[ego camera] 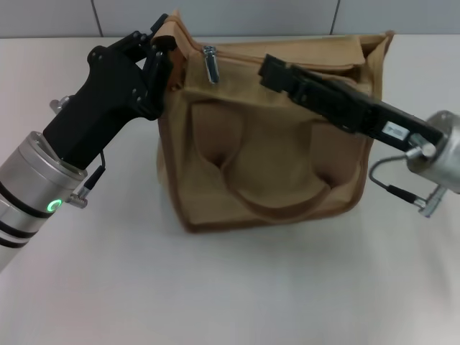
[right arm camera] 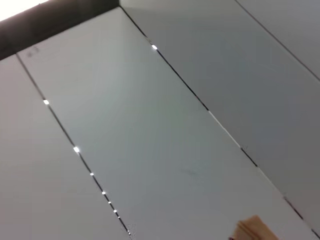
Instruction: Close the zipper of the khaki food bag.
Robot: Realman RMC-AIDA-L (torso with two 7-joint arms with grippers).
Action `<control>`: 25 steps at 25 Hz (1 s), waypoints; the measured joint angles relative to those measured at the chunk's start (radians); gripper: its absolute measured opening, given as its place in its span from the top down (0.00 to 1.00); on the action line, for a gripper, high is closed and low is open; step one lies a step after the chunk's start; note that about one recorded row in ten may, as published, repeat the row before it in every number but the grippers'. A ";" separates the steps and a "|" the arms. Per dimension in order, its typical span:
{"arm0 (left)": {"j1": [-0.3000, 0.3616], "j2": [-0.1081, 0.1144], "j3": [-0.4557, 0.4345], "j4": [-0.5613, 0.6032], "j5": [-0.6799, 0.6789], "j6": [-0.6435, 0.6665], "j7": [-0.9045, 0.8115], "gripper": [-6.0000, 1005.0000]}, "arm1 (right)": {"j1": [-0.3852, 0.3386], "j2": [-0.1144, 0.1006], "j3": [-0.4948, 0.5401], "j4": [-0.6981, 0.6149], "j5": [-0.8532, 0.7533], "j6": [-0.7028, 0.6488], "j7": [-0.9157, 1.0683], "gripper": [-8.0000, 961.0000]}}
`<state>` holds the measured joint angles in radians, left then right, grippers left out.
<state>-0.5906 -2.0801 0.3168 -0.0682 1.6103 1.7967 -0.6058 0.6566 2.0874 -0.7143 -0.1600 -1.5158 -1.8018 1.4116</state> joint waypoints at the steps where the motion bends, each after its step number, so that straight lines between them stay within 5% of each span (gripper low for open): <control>1: -0.002 0.000 0.000 0.000 0.000 0.000 0.000 0.96 | 0.008 0.000 -0.001 0.006 0.000 0.015 0.013 0.26; 6: -0.018 0.000 0.001 -0.011 0.001 -0.002 0.006 0.95 | 0.054 0.002 -0.002 0.040 -0.001 0.071 0.026 0.46; 25: -0.053 -0.001 -0.001 -0.026 0.026 -0.019 0.014 0.94 | 0.103 0.003 -0.016 0.083 -0.006 0.147 0.027 0.48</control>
<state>-0.6432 -2.0816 0.3162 -0.0938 1.6366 1.7778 -0.5921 0.7600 2.0908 -0.7305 -0.0771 -1.5222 -1.6545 1.4386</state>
